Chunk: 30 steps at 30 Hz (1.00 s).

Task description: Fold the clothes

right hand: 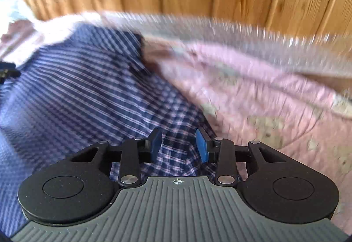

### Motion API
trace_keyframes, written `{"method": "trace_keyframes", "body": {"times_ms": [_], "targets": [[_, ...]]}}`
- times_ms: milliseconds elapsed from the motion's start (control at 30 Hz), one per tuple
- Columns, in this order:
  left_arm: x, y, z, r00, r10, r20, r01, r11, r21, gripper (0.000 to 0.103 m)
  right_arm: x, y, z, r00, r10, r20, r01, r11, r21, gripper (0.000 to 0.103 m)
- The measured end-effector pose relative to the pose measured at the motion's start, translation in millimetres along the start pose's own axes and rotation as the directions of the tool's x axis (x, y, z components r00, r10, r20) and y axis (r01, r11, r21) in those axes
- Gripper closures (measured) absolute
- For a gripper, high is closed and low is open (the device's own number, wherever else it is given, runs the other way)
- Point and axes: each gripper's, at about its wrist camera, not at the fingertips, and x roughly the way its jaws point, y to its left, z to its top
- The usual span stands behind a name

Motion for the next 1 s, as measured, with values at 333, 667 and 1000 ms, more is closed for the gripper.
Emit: {"method": "trace_keyframes", "body": {"times_ms": [333, 667, 1000], "targets": [[-30, 42, -40, 0.992, -0.125, -0.017, 0.119, 0.973, -0.196, 0.072, -77, -12, -79, 0.996, 0.04, 0.079, -0.049, 0.993, 0.105, 0.065], [-58, 38, -87, 0.999, -0.018, -0.05, 0.01, 0.987, -0.157, 0.078, -78, -30, -124, 0.971, -0.227, -0.079, 0.233, 0.969, 0.081, 0.064], [-77, 19, -162, 0.997, -0.015, -0.074, 0.013, 1.0, -0.023, 0.048, -62, 95, -125, 0.998, 0.065, 0.023, -0.062, 0.991, -0.115, 0.072]]}}
